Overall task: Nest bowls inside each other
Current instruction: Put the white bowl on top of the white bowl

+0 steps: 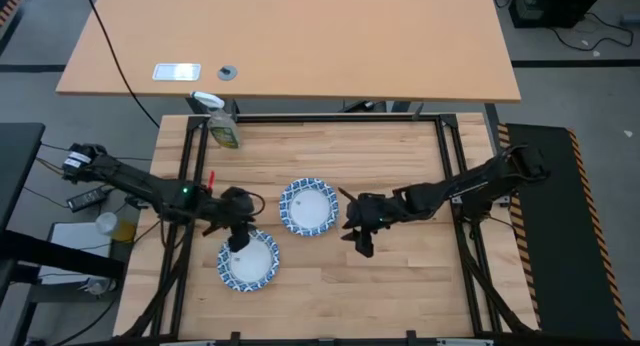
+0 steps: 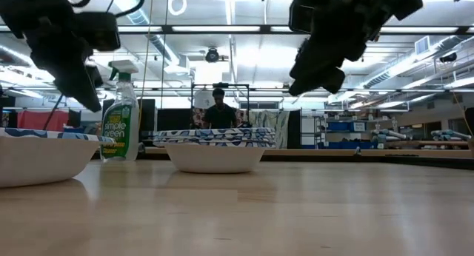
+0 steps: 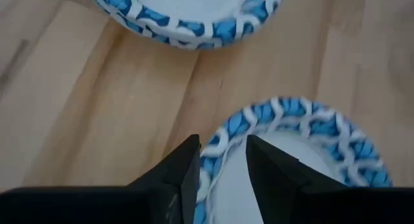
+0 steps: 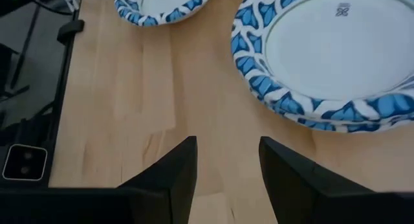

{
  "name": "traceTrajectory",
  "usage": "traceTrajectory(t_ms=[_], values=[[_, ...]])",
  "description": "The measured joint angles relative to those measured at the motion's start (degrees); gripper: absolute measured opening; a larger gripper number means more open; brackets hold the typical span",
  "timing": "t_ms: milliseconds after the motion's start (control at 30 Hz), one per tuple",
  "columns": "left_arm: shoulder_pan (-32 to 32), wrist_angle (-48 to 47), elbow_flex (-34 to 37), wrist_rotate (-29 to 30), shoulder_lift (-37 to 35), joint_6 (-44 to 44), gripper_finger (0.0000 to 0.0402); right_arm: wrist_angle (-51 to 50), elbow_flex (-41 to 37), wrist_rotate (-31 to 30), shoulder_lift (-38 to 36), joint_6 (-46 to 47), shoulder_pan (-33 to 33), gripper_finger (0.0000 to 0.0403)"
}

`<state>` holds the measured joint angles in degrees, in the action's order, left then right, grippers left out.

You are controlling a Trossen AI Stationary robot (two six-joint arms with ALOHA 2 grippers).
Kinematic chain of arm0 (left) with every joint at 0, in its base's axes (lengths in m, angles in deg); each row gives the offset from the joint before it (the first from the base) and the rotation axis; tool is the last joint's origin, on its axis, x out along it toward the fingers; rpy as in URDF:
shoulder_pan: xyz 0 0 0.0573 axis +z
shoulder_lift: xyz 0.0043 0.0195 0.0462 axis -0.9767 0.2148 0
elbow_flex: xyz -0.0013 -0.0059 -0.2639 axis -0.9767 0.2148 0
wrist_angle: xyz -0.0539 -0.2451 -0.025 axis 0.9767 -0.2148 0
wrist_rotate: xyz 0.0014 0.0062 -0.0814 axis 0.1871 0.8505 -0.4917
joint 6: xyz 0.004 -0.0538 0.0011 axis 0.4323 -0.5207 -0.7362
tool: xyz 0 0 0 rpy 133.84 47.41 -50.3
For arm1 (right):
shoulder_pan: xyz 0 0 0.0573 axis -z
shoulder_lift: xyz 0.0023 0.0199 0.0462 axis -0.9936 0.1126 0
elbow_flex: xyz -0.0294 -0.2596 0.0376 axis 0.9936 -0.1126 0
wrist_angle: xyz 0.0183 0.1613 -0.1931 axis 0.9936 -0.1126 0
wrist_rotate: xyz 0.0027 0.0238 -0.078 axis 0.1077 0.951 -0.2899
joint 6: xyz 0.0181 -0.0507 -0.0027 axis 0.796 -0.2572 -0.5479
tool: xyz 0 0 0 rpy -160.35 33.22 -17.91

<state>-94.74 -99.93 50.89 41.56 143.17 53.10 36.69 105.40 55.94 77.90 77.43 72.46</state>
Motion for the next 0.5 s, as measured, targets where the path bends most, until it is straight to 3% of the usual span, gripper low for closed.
traceTrajectory(t_ms=[167,500], values=[[-0.2,-7.4,-1.6,-3.5,2.3,1.7,0.0152,5.8,-4.0,0.0,0.0,1.3,-0.9,0.0174],[1.1,-11.9,-1.5,-7.7,10.2,0.5,0.0298,21.2,-13.3,-1.3,0.0,4.4,-1.7,0.0174]])
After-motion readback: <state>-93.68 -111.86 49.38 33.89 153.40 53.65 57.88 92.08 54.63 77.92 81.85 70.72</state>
